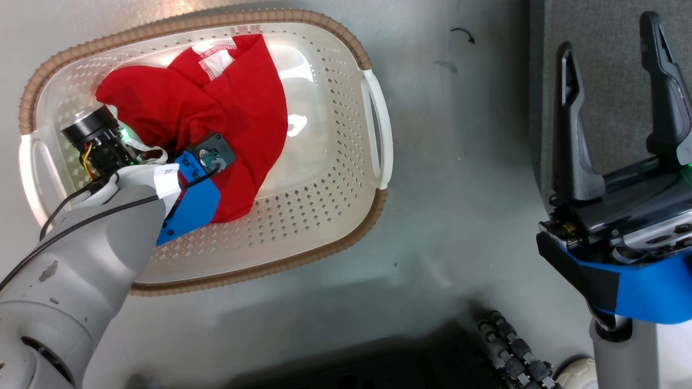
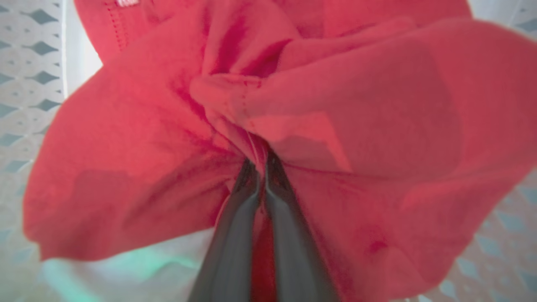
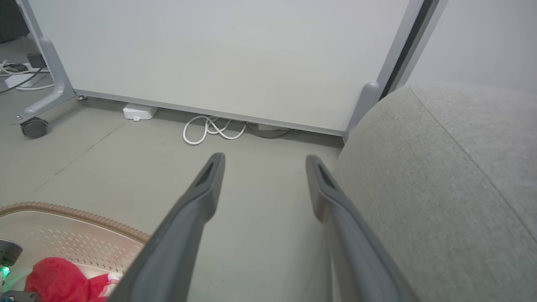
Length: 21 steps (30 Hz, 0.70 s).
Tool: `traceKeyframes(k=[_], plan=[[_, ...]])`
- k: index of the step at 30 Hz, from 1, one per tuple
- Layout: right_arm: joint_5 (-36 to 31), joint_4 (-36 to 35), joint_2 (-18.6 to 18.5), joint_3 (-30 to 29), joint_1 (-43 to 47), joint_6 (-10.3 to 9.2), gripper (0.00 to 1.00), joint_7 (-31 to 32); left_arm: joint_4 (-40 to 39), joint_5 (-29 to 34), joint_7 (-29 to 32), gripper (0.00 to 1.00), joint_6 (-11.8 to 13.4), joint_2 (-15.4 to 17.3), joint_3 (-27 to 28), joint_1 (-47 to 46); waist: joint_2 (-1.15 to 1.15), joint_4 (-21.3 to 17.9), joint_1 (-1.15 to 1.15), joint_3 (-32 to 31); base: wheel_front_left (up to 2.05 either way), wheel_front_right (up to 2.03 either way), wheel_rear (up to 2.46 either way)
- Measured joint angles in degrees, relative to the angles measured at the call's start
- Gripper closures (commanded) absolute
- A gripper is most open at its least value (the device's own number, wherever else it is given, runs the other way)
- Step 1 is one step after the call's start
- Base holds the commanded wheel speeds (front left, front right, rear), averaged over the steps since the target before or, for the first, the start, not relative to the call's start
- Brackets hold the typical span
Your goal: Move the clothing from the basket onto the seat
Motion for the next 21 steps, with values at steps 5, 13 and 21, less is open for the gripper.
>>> traceKeyframes(k=[5,13,21], plan=[[0.00,0.24,0.00,-0.25,-0.37,0.00,0.00,0.00,-0.85,0.22,-1.22,1.00,0.00,-0.29,-0.01,0.00,0.00,0.37,0.00,-0.63,0.00,0.00,0.00],[0.90,1.96,0.00,0.02,-1.76,0.01,0.00,0.00,-2.22,-0.69,-5.06,1.00,0.00,-1.26,-0.01,0.43,0.00,0.94,0.00,-3.84,0.00,0.00,0.00],[1.59,4.90,0.01,-0.62,-1.88,0.01,0.00,0.00,-3.57,-5.01,-9.93,1.00,0.00,-1.96,-0.01,2.15,0.00,1.49,0.00,-9.33,0.00,0.00,0.00]])
